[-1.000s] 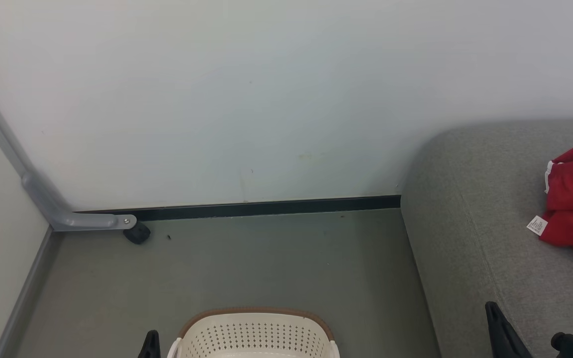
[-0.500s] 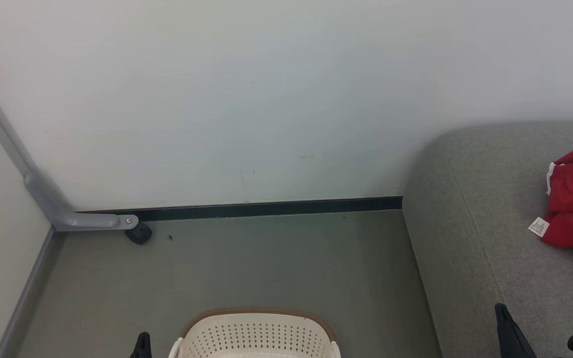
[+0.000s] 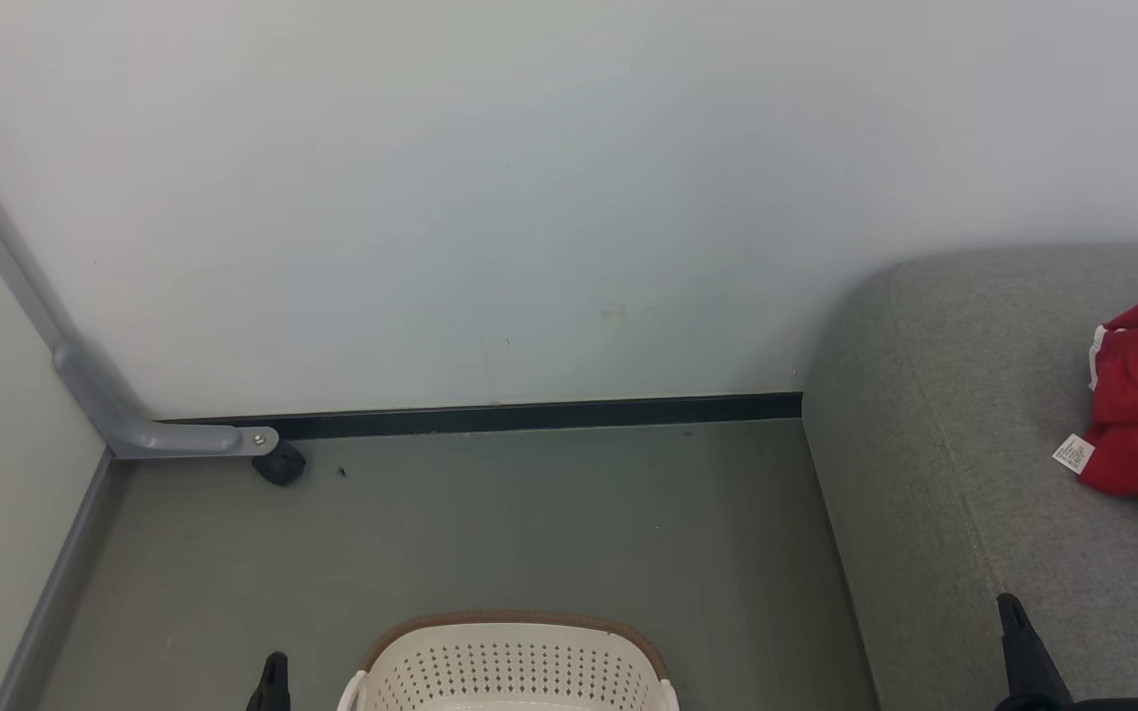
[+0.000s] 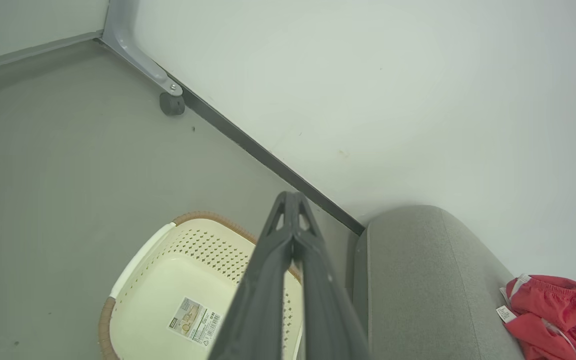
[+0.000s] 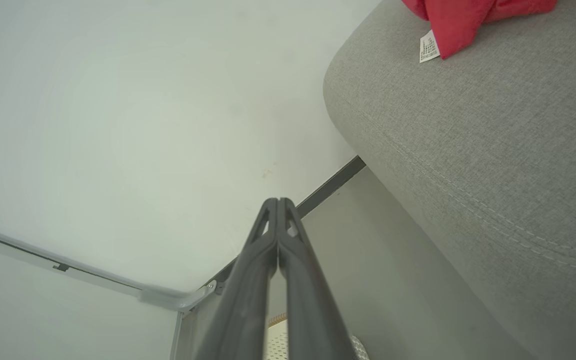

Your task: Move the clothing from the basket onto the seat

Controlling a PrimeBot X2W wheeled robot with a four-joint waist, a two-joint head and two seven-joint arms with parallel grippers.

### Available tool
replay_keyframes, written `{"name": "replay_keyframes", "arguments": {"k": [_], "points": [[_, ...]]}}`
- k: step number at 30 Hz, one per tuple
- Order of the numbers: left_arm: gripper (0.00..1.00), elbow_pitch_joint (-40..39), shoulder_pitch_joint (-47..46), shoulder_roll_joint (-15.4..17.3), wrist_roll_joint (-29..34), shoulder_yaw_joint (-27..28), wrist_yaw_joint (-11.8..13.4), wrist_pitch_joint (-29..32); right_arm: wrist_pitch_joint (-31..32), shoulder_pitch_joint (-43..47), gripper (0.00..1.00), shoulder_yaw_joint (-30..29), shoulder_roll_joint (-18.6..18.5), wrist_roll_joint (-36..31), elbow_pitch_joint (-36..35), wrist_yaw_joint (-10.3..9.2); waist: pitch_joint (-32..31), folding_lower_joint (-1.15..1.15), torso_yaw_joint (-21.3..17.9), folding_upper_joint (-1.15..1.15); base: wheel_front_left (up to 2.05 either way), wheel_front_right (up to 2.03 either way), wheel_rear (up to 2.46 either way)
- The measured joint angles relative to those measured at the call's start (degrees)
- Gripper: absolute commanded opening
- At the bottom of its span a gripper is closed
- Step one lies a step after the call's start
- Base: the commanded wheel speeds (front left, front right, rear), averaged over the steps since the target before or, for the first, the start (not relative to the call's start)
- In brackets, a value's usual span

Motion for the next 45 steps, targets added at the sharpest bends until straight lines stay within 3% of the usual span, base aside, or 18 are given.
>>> {"name": "replay_keyframes", "arguments": {"k": [45], "points": [[0.00,0.6,-3.5,-0.8,-33.4,7.5,-6.5,8.4,8.4,-2.4,0.00,-10.4,5.5,30.9,1.7,3.49,-0.4,0.00,0.8,-0.01,0.00,0.00,0.00]]}}
